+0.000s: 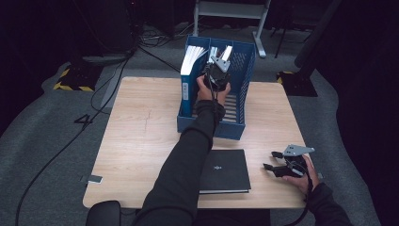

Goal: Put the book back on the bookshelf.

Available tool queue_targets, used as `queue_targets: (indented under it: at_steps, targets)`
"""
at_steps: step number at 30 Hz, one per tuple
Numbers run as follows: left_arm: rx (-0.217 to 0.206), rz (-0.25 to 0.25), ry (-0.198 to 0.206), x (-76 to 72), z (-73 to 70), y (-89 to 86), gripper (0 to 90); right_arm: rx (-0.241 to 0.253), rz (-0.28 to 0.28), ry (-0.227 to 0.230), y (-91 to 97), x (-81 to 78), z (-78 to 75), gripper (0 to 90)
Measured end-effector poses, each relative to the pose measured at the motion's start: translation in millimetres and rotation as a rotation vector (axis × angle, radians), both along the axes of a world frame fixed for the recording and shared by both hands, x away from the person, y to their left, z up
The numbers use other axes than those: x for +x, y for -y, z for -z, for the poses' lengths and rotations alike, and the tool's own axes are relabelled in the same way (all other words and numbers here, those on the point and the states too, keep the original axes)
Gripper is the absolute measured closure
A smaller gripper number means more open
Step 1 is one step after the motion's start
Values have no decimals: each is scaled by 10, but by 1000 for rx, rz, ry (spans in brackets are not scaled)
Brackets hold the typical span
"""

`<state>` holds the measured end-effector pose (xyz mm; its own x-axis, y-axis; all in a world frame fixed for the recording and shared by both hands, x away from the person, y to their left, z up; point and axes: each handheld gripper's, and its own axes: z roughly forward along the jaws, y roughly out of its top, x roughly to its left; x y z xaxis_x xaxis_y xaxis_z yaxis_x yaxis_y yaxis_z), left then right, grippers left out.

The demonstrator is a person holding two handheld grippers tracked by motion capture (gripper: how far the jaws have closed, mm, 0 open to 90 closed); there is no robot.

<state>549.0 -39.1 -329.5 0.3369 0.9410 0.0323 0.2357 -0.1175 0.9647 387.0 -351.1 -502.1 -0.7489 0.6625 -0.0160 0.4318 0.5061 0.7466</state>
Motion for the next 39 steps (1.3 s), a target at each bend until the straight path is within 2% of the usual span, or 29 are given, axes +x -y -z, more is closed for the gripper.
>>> queue_targets:
  at_steps: [3,4,7,9,10,16,19,21,23,24,25,26,31,32,39]
  targets:
    - [40,-1,0,-5,1,16,744,-2,0,1,-1,-2,-1,306]
    - [68,-2,-8,0,-4,18,739,-1,0,1,-2,-3,0,306]
    - [80,5,-15,13,-10,-3,725,0,1,-2,-3,-1,0,305]
    - [114,16,-13,12,-7,0,738,1,2,-1,-4,-2,0,306]
    - [84,24,-9,7,-4,-28,743,-1,2,-3,-4,-3,-2,307]
    - [105,56,-21,15,-16,-65,744,2,1,-5,-5,0,0,308]
    - [99,65,-34,24,-30,-97,731,5,2,-6,-5,0,1,308]
    - [97,71,-28,19,-48,-132,707,4,2,-6,-6,-1,0,308]
    - [69,97,-19,-3,-78,-178,678,5,1,-7,-4,-1,1,308]
    - [79,106,-19,-16,-96,-191,644,5,2,-8,-4,-2,1,308]
    - [79,106,-19,-16,-96,-191,652,5,2,-8,-4,-2,1,308]
    - [122,125,-18,-44,-117,-219,652,5,2,-7,-4,-3,1,307]
    - [114,174,-21,-129,-112,-323,668,3,1,-7,-4,-2,0,307]
    - [110,198,-19,-163,-114,-340,660,2,1,-7,-4,-2,0,306]
    - [101,279,1,-374,-90,-512,606,3,3,-8,-3,-2,1,305]
